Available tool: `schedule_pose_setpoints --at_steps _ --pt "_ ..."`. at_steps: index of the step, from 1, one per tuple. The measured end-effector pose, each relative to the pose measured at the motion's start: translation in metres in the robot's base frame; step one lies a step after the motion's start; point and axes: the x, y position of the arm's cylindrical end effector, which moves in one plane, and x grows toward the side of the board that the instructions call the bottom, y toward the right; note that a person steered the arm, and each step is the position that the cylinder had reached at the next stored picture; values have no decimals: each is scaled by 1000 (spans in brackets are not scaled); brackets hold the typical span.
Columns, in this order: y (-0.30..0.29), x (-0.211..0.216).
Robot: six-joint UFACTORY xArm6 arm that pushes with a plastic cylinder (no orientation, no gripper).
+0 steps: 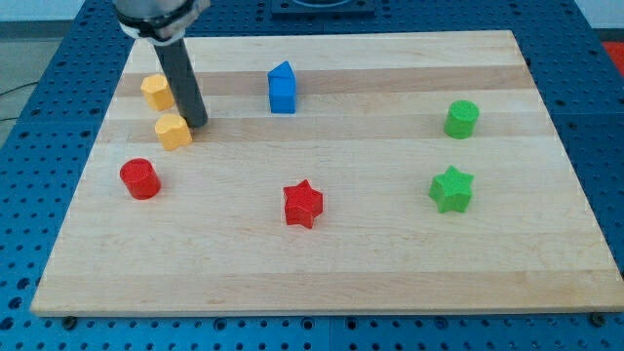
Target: Slide the blue cube above the green circle
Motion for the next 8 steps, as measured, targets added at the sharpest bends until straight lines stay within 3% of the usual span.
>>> schedule_pose_setpoints --at_steps 2,4,5,6,7,8 --pt "-40 19" --pt "81 -53" --pt "106 -64" --pt "175 -64" --pt "100 -67" --pt "125 -48"
